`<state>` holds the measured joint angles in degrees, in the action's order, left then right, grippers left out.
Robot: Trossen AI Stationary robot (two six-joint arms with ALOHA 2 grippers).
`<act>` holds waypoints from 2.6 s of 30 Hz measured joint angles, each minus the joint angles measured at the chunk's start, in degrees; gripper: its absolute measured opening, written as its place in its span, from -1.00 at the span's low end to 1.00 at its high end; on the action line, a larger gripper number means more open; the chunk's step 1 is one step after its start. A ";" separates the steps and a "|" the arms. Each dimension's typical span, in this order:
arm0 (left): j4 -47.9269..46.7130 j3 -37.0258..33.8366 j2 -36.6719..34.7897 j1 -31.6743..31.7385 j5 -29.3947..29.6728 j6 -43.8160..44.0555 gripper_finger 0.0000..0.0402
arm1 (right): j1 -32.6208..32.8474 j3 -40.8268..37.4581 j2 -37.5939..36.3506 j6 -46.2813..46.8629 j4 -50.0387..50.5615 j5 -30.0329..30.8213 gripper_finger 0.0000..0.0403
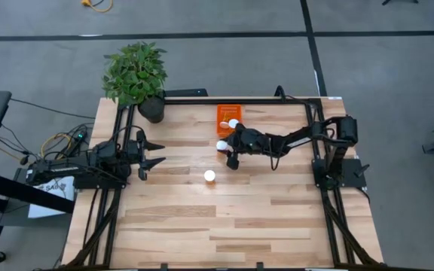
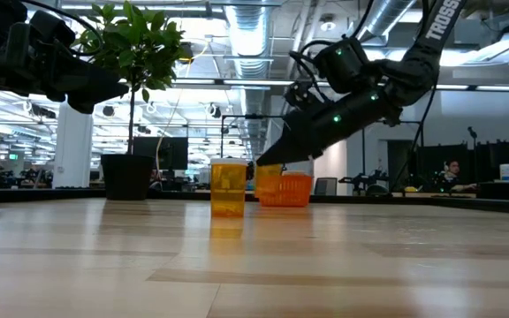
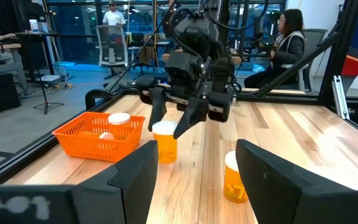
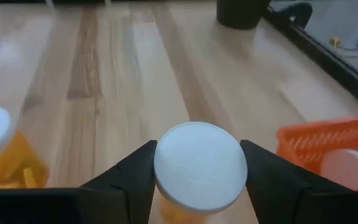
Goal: Pick and place pill bottles into a basket
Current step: Put the orange pill bottle into the orange basket
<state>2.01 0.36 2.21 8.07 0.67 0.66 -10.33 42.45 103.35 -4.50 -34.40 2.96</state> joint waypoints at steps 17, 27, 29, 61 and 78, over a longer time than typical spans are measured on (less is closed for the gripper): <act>0.00 0.02 0.00 0.01 -0.02 0.01 0.04 | -5.31 0.10 -14.18 -4.62 8.93 0.03 0.03; -0.01 0.02 0.00 0.01 0.00 0.01 0.04 | -12.09 0.35 -16.90 -6.64 12.51 -2.95 0.00; 0.00 0.02 0.00 0.00 -0.01 0.00 0.04 | -13.48 1.06 -16.63 -6.66 12.98 -4.21 -0.02; -0.01 0.00 -0.02 0.00 0.00 0.01 0.04 | -22.49 9.14 -4.59 -10.48 15.91 -4.72 0.03; 0.00 0.00 0.01 0.00 0.00 0.01 0.04 | -23.56 9.15 -4.63 -9.91 17.31 -7.60 0.07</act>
<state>2.00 0.36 2.22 8.07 0.67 0.67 -33.89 51.59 98.72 -14.41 -17.09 -4.64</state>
